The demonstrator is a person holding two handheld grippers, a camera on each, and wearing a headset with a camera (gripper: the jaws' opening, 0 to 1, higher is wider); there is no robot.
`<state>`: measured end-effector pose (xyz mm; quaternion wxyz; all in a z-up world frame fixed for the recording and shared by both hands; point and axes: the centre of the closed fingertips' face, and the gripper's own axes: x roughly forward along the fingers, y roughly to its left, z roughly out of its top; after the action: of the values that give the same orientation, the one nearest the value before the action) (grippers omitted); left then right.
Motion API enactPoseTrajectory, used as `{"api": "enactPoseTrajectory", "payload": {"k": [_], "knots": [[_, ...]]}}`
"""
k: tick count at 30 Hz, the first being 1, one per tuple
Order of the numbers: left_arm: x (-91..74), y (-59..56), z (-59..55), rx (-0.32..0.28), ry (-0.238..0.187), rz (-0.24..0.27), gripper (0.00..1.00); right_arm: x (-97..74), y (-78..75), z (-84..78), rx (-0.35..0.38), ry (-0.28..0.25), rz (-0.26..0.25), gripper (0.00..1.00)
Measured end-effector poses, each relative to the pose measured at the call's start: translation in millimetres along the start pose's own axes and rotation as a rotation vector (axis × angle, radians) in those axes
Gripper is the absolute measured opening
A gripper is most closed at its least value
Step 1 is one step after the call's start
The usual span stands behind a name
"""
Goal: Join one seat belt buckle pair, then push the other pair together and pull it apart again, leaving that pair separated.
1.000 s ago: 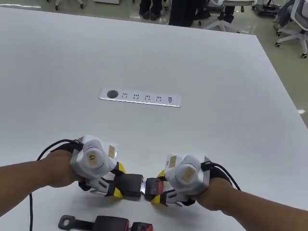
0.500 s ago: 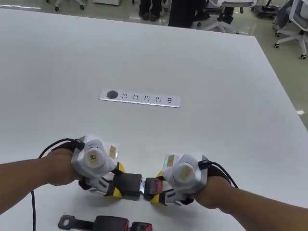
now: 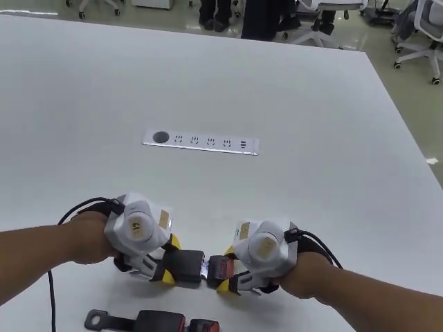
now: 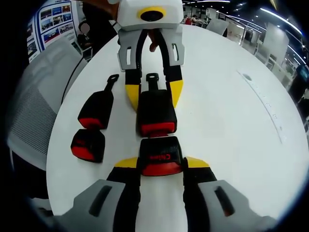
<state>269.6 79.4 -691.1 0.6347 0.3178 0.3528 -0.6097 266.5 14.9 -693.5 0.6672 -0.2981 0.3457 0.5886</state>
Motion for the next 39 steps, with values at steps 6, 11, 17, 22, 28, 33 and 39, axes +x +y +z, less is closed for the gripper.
{"api": "enactPoseTrajectory", "payload": {"k": [6,11,17,22,28,33,39], "knots": [[-0.1,0.3,-1.0,-0.001,0.005,-0.001,0.33,0.0,-0.2,-0.2,-0.004,-0.002,0.003,0.32],[-1.3,-0.7,0.2,-0.002,0.006,0.000,0.33,-2.6,-1.7,-4.1,-0.007,0.005,0.004,0.32],[-1.2,1.0,-2.4,-0.003,0.008,-0.001,0.33,-6.8,-4.6,-12.1,-0.019,0.013,0.012,0.32],[-0.7,2.1,-4.0,0.001,0.011,-0.004,0.33,-6.3,-5.4,-12.6,-0.025,0.006,0.014,0.32],[-0.3,2.2,-4.1,0.005,0.012,-0.007,0.33,-10.6,-3.9,-14.3,-0.028,0.000,0.018,0.32],[-1.2,1.4,-2.2,0.003,0.006,-0.008,0.33,-13.3,-4.5,-18.5,-0.028,-0.005,0.022,0.32],[-1.1,1.2,-2.2,0.000,0.004,-0.007,0.33,-22.7,-5.4,-29.0,-0.015,-0.012,0.013,0.32]]}}
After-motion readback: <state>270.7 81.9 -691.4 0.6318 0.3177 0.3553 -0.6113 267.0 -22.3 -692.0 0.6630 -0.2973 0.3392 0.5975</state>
